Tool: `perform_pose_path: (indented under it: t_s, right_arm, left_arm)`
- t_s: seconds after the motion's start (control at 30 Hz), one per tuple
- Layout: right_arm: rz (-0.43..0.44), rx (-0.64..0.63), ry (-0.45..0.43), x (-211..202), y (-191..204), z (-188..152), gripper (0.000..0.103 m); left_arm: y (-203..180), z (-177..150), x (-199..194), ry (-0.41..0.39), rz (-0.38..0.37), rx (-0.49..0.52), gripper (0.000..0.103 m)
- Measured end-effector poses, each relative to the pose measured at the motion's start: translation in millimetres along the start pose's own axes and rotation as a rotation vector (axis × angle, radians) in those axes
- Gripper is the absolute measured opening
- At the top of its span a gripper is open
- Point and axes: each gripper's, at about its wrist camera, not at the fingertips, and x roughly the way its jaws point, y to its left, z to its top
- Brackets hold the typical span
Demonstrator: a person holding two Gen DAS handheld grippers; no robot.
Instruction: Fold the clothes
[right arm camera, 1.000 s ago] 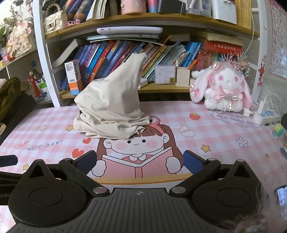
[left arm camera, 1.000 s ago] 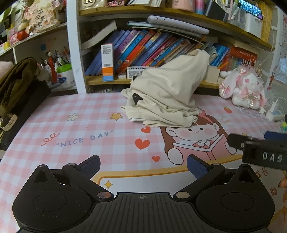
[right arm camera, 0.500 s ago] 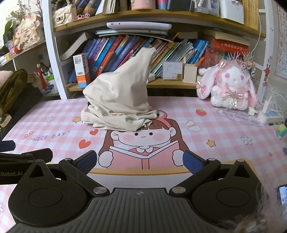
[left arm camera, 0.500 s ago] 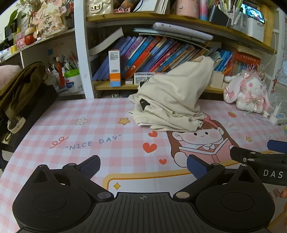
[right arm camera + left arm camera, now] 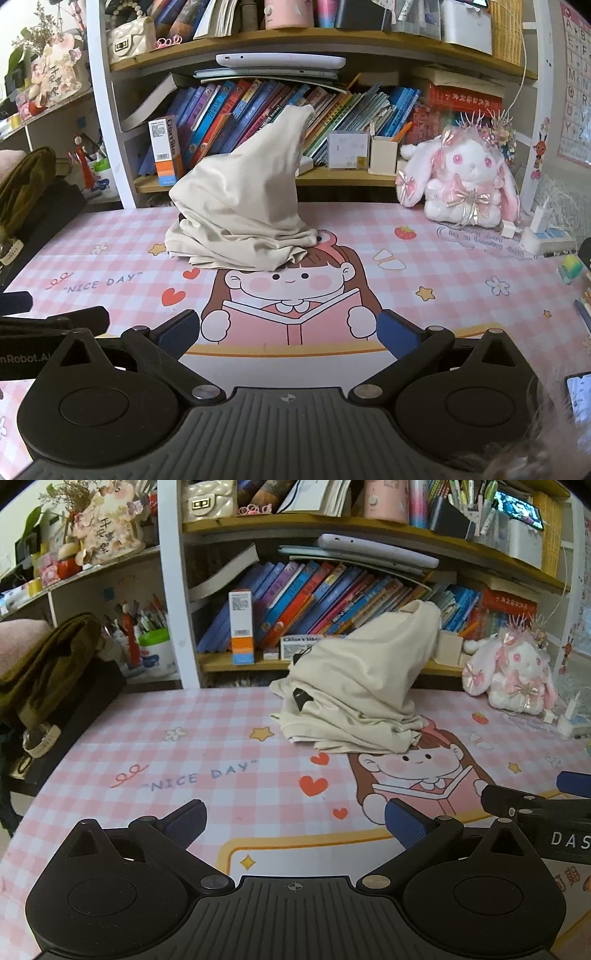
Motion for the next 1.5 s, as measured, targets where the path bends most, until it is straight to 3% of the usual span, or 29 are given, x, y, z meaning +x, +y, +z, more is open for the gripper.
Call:
perform_pose_path:
  t_s: [0.2, 0.43, 0.93, 1.5]
  right_arm:
    - [0.019, 0.016, -0.017, -3, 1, 1, 0.103]
    - [0.004, 0.027, 0.000, 3, -3, 1, 0.103]
    - [-0.028, 0.029, 0.036, 17, -7, 3, 0.103]
    - [0.000, 0.113, 0.043, 23, -20, 2, 0.103]
  left_arm:
    - [-4, 2, -4, -0.013, 0.011, 0.030, 0.103]
    - [-5, 6, -1, -0.042, -0.046, 0.010, 0.103]
    - [0, 0, 19, 0.034, -0.087, -0.027, 0.103]
    - [-7, 3, 28, 0.046, -0.082, -0.011, 0.103]
